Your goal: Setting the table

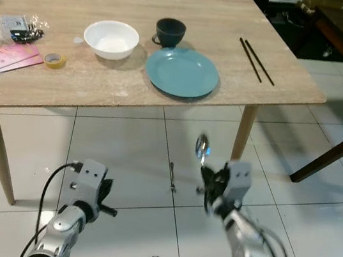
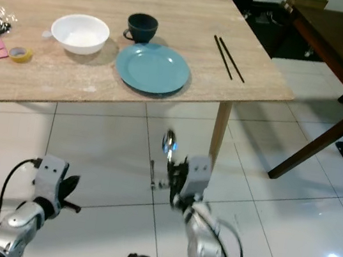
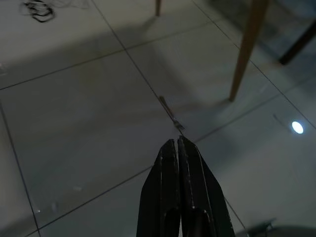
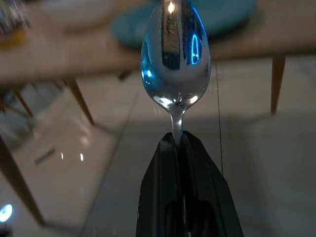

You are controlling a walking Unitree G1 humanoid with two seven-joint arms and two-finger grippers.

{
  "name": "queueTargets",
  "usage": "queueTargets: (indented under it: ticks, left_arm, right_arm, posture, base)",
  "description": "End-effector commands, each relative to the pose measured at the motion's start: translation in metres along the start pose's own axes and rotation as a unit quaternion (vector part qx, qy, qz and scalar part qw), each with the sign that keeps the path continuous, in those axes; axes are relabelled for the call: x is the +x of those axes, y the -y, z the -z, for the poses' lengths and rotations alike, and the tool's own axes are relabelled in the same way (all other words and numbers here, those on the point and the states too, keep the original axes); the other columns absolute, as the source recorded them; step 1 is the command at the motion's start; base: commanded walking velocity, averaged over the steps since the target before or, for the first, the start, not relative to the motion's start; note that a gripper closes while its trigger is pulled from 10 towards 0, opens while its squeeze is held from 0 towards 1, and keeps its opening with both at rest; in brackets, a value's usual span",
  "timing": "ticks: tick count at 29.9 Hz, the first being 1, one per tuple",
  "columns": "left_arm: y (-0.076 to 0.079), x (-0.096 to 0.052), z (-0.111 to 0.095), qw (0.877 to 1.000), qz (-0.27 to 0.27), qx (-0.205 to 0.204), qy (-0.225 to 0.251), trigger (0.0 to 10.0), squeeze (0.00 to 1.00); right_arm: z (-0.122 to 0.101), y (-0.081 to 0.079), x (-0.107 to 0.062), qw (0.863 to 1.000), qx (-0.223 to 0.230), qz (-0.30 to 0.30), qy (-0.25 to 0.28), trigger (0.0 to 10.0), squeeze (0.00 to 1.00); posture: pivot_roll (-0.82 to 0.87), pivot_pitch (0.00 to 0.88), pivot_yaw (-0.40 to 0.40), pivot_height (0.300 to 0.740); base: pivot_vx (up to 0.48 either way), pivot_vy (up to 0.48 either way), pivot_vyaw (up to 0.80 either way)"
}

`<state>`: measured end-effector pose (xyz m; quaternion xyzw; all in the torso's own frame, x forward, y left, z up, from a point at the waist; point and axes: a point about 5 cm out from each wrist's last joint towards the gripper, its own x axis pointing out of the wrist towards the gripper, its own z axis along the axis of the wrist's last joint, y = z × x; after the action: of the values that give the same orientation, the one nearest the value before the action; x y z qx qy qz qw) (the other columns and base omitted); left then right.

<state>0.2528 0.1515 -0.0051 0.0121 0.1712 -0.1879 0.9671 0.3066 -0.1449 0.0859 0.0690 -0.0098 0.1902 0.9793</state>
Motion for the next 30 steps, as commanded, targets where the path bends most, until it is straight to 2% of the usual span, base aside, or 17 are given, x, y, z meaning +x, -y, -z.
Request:
queueTargets:
  ticks: [1,2,3,4,5,6,8,10,11,13,17,22,26,30]
  left_arm:
    - [-0.004,-0.003,0.006,1.000,-0.012,0.019,-0.018,10.0,0.00]
    - [-0.008,-0.002,0.007,0.999,-0.030,0.025,-0.024,10.0,0.00]
    - [-0.016,-0.002,0.013,0.996,-0.067,0.028,-0.055,10.0,0.00]
    - [-0.016,-0.002,0.013,0.996,-0.067,0.028,-0.055,10.0,0.00]
    - [-0.028,-0.004,0.024,0.984,-0.131,0.052,-0.109,10.0,0.00]
    - [-0.032,-0.006,0.027,0.979,-0.155,0.054,-0.124,10.0,0.00]
    - [-0.034,-0.007,0.029,0.976,-0.165,0.053,-0.130,10.0,0.00]
    - [-0.033,-0.006,0.026,0.976,-0.186,-0.026,-0.107,10.0,0.00]
    - [-0.033,-0.006,0.025,0.976,-0.190,-0.049,-0.095,10.0,0.00]
    - [-0.032,-0.006,0.023,0.976,-0.188,-0.063,-0.085,10.0,0.00]
    - [-0.026,-0.004,0.025,0.980,-0.170,-0.034,-0.093,10.0,0.00]
    - [-0.023,-0.002,0.026,0.980,-0.172,-0.033,-0.094,10.0,0.00]
    - [-0.022,-0.001,0.026,0.979,-0.172,-0.039,-0.097,10.0,0.00]
    - [-0.021,-0.001,0.026,0.980,-0.169,-0.041,-0.095,10.0,0.00]
  right_arm:
    - [-0.033,0.013,0.011,0.998,-0.009,0.028,0.051,10.0,0.00]
    - [-0.051,0.016,0.018,0.996,-0.020,0.041,0.078,10.0,0.00]
    - [-0.065,0.022,0.025,0.993,-0.028,0.065,0.095,10.0,0.00]
    - [-0.065,0.022,0.025,0.993,-0.028,0.065,0.095,10.0,0.00]
    - [-0.077,0.030,0.033,0.990,-0.038,0.090,0.097,10.0,0.00]
    - [-0.081,0.032,0.036,0.989,-0.046,0.098,0.098,10.0,0.00]
    - [-0.083,0.033,0.037,0.989,-0.052,0.100,0.099,10.0,0.00]
    - [-0.088,0.029,0.039,0.989,-0.058,0.087,0.108,10.0,0.00]
    - [-0.090,0.026,0.039,0.989,-0.059,0.079,0.112,10.0,0.00]
    - [-0.094,0.021,0.037,0.990,-0.052,0.068,0.114,10.0,0.00]
    - [-0.092,0.015,0.037,0.992,-0.042,0.061,0.104,10.0,0.00]
    - [-0.089,0.012,0.038,0.993,-0.043,0.058,0.097,10.0,0.00]
    - [-0.085,0.000,0.040,0.994,-0.058,0.037,0.087,10.0,0.00]
    - [-0.085,-0.002,0.040,0.994,-0.052,0.036,0.086,10.0,0.00]
  posture:
    - [0.05,0.066,-0.027,0.740]
    - [0.05,0.066,-0.027,0.740]
    - [0.05,0.066,-0.028,0.740]
    - [0.05,0.066,-0.028,0.740]
    - [0.05,0.062,-0.030,0.740]
    - [0.04,0.062,-0.031,0.740]
    - [0.04,0.060,-0.033,0.740]
    - [0.05,0.058,-0.037,0.740]
    - [0.05,0.058,-0.040,0.740]
    - [0.05,0.059,-0.040,0.740]
    - [0.05,0.062,-0.039,0.740]
    - [0.05,0.064,-0.039,0.740]
    - [0.04,0.067,-0.036,0.740]
    - [0.05,0.066,-0.035,0.740]
  base:
    - [0.000,0.000,0.00]
    - [0.000,0.000,0.00]
    - [0.000,0.000,0.00]
    - [0.000,0.000,0.00]
    - [0.000,0.000,0.00]
    - [0.000,0.000,0.00]
    - [0.000,0.000,0.00]
    - [0.000,0.000,0.00]
    - [0.000,0.000,0.00]
    - [0.000,0.000,0.00]
    - [0.000,0.000,0.00]
    - [0.198,0.000,0.00]
    - [0.245,0.000,0.00]
    - [0.256,0.000,0.00]
